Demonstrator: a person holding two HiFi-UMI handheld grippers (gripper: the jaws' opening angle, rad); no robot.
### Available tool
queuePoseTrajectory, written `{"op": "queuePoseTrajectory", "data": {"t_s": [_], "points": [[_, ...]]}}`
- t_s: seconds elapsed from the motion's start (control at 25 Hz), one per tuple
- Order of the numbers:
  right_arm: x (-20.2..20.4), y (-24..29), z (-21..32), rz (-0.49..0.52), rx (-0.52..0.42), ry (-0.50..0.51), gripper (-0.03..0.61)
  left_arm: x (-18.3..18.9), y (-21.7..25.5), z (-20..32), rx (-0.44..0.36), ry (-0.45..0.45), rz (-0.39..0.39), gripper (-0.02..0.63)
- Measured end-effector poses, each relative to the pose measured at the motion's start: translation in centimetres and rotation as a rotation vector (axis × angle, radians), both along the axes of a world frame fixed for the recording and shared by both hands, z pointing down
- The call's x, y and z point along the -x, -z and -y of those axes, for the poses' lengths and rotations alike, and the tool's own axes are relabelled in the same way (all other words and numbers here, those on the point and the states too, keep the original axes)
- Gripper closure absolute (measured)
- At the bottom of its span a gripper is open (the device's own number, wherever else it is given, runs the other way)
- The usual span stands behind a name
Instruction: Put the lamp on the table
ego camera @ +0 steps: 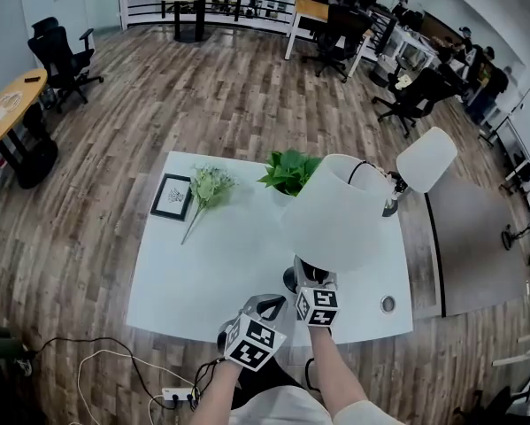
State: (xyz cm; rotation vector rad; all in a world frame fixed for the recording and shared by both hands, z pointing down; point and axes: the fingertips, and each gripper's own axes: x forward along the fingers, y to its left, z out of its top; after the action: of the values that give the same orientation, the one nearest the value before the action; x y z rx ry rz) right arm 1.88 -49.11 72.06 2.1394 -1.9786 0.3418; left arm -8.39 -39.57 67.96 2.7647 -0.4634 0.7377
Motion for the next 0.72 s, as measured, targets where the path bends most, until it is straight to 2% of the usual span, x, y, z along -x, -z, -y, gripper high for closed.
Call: {"op": "queuePoseTrajectory", "data": {"t_s": [0.44,0.72], "points": [[-0.2,-0.2,-1.1,0.018,0.06,-0.027,0.394,-0.5,0.8,-2.2,0.017,0.014,-0.037,0.614],[0.1,-0.6,-1.9,-0.01,0.079,-0.016,0.407,-0.2,0.9,-2.5,0.004,0.026,-0.042,0.614]]}}
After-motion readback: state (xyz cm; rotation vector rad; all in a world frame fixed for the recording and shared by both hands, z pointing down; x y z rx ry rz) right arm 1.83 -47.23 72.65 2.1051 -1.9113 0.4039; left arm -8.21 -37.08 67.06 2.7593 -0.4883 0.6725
